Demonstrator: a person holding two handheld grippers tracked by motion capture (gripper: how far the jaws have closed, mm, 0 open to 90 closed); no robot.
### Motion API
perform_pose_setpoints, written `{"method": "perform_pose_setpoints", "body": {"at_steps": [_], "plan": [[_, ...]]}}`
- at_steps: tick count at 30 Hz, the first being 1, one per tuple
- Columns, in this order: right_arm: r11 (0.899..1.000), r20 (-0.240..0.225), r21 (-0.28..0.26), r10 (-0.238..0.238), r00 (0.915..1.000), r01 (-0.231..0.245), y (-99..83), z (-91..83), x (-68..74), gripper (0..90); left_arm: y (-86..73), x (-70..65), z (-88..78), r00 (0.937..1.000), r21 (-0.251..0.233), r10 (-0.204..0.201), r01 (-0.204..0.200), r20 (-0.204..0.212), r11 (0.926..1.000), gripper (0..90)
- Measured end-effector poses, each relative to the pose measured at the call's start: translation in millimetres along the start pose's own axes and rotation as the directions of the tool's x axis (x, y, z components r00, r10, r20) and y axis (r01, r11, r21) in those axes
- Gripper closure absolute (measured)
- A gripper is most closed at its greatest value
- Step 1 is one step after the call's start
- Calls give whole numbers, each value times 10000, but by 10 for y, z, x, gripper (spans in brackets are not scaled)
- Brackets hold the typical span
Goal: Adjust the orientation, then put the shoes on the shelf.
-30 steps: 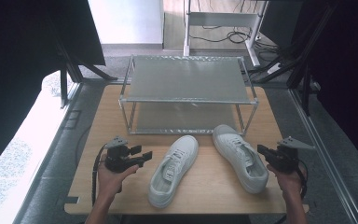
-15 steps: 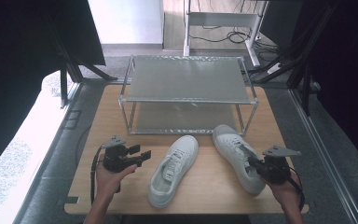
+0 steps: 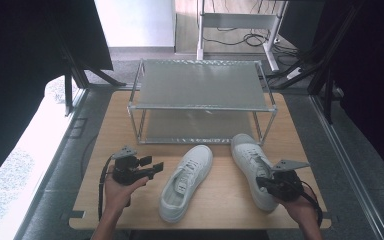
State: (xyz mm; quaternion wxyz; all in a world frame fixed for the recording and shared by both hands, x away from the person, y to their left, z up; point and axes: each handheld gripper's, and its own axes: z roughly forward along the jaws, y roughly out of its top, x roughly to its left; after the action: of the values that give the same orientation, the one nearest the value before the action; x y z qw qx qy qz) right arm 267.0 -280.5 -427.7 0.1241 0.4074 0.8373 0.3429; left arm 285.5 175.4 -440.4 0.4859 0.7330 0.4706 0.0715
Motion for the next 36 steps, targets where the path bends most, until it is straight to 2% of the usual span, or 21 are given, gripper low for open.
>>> {"method": "perform_pose_setpoints", "body": {"at_steps": [1, 3, 4, 6, 13, 16, 20, 23, 28, 34, 36], "plan": [[10000, -205, -34, -68, 9998, 67, 12, -1, 26, 900, 0, -1, 0, 10000, 7, 10, -10, 1, 10000, 398], [9997, -173, -32, -222, 9996, 221, 34, 2, 68, 900, 0, 0, -3, 10000, 8, 4, -4, 6, 10000, 398], [9997, -138, -66, -222, 9997, 221, 40, -2, 73, 900, 0, 0, -5, 10000, 0, 1, -1, 0, 10000, 398], [9997, -422, -208, -123, 9990, 114, 34, -5, 56, 888, 2, 4, -11, 10000, -29, -4, 4, 13, 10000, 398], [9959, -118, -888, 148, 9998, -158, 5, -76, -45, 815, 8, -18, -10, 10000, -31, 45, -45, 44, 10000, 399], [9890, 68, -1459, 262, 9996, -250, -4, -143, -93, 771, 14, -52, -6, 9998, -29, 124, -124, 136, 9999, 399], [9739, 392, -2253, 376, 9985, -278, -8, -268, -141, 724, 14, -92, 25, 9991, 82, 338, -340, 242, 9994, 400], [9656, 567, -2562, 602, 9966, -438, -20, -316, -179, 701, 9, -140, 58, 9982, 204, 487, -494, 338, 9986, 400], [9594, 708, -2705, 1030, 9922, -803, -54, -318, -251, 658, 5, -202, 105, 9967, 334, 667, -682, 456, 9971, 400], [9555, 834, -2804, 1191, 9894, -914, -67, -306, -282, 648, -26, -286, 196, 9956, 447, 740, -766, 584, 9961, 400], [9547, 881, -2822, 1240, 9884, -946, -70, -305, -285, 642, -31, -327, 228, 9944, 553, 897, -928, 560, 9942, 399]]}}
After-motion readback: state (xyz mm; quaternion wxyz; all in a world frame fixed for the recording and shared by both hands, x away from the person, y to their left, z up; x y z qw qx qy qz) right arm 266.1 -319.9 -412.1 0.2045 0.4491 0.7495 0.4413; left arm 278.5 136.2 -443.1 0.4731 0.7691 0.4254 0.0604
